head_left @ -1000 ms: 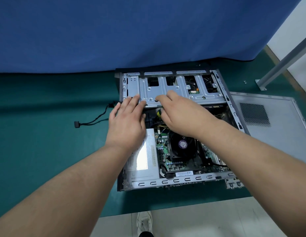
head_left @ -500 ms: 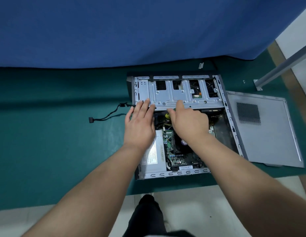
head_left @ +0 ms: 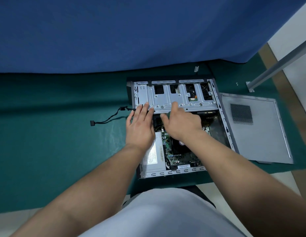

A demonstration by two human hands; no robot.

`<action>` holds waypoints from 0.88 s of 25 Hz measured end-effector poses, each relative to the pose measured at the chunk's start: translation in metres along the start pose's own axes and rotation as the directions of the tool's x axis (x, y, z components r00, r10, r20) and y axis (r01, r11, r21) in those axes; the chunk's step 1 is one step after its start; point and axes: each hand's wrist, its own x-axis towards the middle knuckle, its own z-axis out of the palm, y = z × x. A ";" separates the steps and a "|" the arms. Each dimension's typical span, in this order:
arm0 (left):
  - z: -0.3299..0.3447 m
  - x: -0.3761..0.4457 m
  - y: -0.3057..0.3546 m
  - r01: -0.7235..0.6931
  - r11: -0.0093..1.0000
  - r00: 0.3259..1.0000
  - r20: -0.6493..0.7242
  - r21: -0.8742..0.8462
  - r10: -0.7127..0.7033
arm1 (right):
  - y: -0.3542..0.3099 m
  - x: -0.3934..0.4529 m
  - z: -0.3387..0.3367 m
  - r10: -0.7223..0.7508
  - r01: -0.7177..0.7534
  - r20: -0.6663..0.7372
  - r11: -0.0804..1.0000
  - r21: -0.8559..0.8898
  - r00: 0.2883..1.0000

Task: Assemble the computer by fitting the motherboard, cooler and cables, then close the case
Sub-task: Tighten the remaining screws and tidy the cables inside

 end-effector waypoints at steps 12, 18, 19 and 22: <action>0.000 0.000 0.000 0.010 1.000 1.000 -0.006 -0.017 -0.010 | -0.011 -0.001 0.003 -0.226 0.226 0.016 0.973 -0.036 0.974; 0.001 -0.001 0.000 0.000 1.000 1.000 -0.025 -0.016 -0.001 | -0.012 0.005 0.001 -0.102 0.082 -0.115 0.983 -0.166 0.988; 0.001 -0.001 0.000 0.002 1.000 1.000 -0.026 -0.019 -0.002 | -0.014 0.005 0.001 -0.107 0.096 -0.074 0.985 -0.145 0.992; 0.001 -0.001 0.001 -0.002 1.000 0.999 -0.032 -0.027 0.001 | -0.009 0.002 0.003 -0.196 0.197 0.019 0.976 -0.094 0.980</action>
